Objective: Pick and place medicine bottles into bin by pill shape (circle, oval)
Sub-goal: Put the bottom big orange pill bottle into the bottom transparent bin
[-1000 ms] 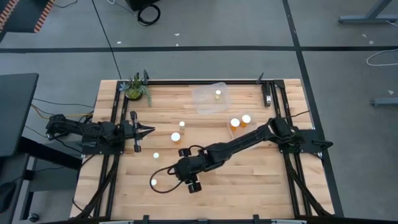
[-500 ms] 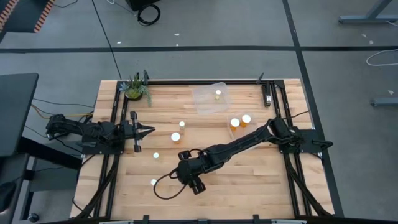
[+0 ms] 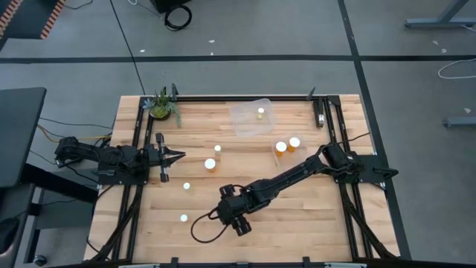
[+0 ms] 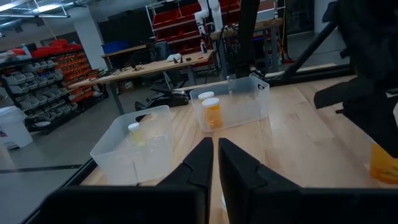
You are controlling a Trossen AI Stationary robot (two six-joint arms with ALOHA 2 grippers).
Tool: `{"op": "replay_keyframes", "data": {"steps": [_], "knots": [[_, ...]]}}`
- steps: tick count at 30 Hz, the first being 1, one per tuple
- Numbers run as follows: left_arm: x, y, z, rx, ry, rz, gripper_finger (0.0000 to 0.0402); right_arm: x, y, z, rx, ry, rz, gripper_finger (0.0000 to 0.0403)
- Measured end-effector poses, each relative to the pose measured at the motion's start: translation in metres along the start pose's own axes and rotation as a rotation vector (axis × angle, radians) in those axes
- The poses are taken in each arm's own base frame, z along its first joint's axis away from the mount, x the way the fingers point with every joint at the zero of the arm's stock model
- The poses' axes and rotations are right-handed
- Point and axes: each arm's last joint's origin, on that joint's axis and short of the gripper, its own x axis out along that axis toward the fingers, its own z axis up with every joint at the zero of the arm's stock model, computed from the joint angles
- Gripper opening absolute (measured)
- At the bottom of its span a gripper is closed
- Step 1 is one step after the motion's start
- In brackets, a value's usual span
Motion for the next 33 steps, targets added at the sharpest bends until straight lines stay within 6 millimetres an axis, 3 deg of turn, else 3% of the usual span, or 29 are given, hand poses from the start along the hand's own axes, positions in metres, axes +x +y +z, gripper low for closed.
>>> {"op": "replay_keyframes", "data": {"steps": [9,19,27,33], "knots": [[0.000,0.000,0.000,0.000,0.000,0.000,0.0038,0.004,0.001,-0.010,0.040,0.063,0.002,0.0275],[0.000,0.000,0.000,0.000,0.000,0.000,0.0028,0.004,0.000,-0.012,0.059,0.080,-0.007,0.0215],[0.000,0.000,0.000,0.000,0.000,0.000,0.0038,-0.010,-0.011,-0.014,0.128,0.162,-0.022,0.0231],[0.000,0.000,0.000,-0.001,-0.003,0.001,0.0034,-0.034,-0.018,-0.013,0.154,0.196,-0.068,0.0216]]}}
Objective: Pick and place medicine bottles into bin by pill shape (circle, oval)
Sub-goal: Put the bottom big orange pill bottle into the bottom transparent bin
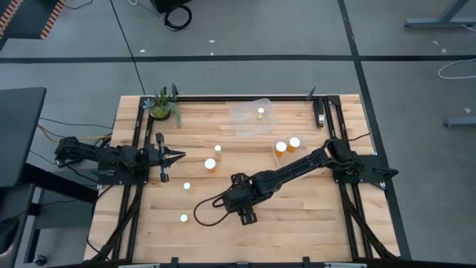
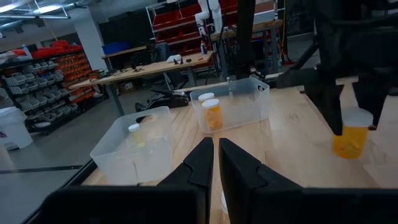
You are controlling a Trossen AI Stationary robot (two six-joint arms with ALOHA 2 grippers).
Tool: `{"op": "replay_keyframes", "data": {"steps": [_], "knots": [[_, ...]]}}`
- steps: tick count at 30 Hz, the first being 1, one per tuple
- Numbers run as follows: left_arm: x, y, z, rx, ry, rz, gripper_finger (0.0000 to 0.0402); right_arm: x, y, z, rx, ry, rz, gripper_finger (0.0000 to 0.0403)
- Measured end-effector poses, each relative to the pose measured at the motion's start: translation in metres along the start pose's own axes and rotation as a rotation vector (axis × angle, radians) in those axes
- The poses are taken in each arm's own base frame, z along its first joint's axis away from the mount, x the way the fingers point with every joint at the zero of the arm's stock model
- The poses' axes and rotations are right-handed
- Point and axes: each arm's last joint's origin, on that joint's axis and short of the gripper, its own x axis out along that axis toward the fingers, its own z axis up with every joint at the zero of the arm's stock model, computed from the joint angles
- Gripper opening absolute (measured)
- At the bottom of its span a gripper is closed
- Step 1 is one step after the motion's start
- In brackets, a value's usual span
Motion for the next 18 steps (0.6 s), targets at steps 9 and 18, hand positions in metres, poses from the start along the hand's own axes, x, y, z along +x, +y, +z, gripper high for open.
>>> {"op": "replay_keyframes", "data": {"steps": [9,18], "knots": [[0.000,0.000,0.000,0.002,0.003,-0.001,0.0031,-0.032,-0.015,-0.026,0.061,0.022,-0.118,0.0225],[0.000,0.000,0.000,0.001,0.003,-0.001,0.0036,-0.073,-0.045,-0.096,0.285,-0.031,-0.187,0.0227]]}}
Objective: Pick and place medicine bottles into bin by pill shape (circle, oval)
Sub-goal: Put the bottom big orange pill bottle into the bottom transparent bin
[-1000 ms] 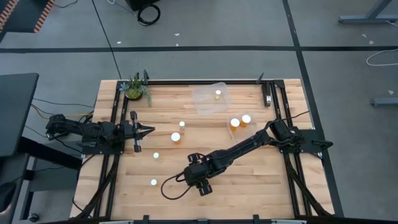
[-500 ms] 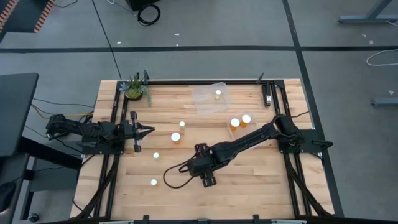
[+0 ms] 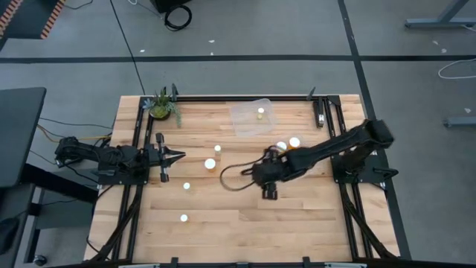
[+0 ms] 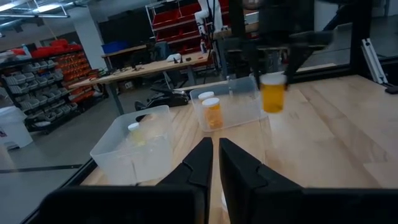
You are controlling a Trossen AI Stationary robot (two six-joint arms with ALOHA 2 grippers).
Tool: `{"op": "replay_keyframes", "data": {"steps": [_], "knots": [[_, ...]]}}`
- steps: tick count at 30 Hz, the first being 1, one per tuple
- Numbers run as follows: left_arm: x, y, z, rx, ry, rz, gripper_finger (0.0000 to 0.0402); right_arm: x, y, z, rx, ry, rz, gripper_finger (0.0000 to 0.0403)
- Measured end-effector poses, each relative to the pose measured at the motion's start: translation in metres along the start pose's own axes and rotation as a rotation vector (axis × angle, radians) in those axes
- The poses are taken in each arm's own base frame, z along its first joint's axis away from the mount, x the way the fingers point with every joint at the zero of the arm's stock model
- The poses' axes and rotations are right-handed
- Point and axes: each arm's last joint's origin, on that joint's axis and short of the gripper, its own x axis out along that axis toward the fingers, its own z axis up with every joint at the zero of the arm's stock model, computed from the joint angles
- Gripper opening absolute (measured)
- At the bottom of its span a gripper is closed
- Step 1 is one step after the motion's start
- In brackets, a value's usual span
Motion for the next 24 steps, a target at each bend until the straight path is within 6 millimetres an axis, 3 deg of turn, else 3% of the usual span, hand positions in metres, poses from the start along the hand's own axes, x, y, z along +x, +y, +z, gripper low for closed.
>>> {"op": "replay_keyframes", "data": {"steps": [6,11,18,24], "knots": [[0.000,0.000,0.000,0.000,0.000,0.000,0.0028,-0.034,-0.029,-0.036,0.139,-0.082,-0.055,0.0224],[0.000,0.000,0.000,0.000,0.000,0.000,0.0034,-0.050,-0.046,-0.071,0.226,-0.129,-0.089,0.0225],[0.000,0.000,0.000,0.000,0.000,0.000,0.0040,-0.044,-0.061,-0.115,0.341,-0.115,-0.115,0.0225],[0.000,0.000,0.000,0.000,0.000,0.000,0.0033,-0.028,-0.066,-0.135,0.363,-0.059,-0.148,0.0225]]}}
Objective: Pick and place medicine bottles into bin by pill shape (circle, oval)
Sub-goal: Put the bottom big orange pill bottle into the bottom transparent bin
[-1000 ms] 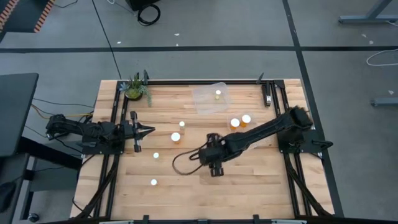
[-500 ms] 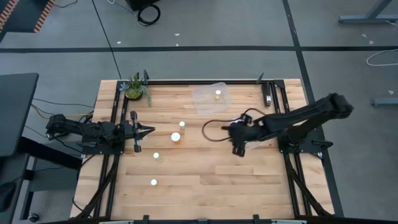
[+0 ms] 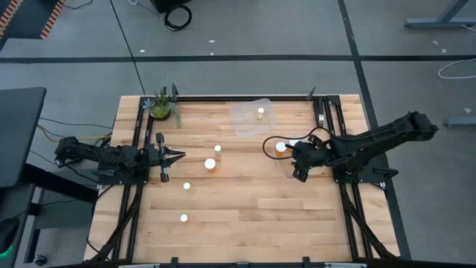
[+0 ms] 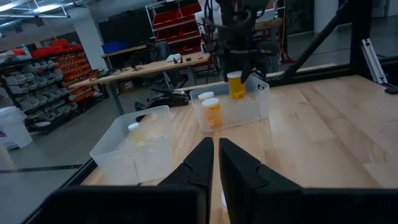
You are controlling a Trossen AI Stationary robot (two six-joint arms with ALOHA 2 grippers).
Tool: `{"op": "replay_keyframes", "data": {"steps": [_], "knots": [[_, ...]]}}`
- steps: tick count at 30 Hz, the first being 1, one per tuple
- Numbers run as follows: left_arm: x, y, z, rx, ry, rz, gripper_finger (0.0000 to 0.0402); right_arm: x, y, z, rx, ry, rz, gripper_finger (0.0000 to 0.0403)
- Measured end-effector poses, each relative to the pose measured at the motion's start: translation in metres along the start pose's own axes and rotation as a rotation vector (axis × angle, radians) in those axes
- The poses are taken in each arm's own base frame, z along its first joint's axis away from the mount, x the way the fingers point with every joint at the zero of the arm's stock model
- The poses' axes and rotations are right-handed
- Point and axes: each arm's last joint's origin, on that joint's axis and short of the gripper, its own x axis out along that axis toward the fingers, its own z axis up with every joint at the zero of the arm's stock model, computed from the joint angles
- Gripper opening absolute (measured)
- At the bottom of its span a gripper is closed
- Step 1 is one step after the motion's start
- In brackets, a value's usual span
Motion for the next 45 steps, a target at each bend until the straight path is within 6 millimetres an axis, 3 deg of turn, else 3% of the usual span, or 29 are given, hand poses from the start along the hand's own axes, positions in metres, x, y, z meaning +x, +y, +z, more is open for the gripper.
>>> {"op": "replay_keyframes", "data": {"steps": [11,45], "knots": [[0.000,0.000,0.000,0.000,0.000,0.000,0.0034,0.016,-0.011,-0.009,0.070,0.065,-0.048,0.0225],[0.000,0.000,0.000,0.000,0.000,0.000,0.0028,0.013,-0.015,-0.003,0.130,0.096,-0.027,0.0257]]}}
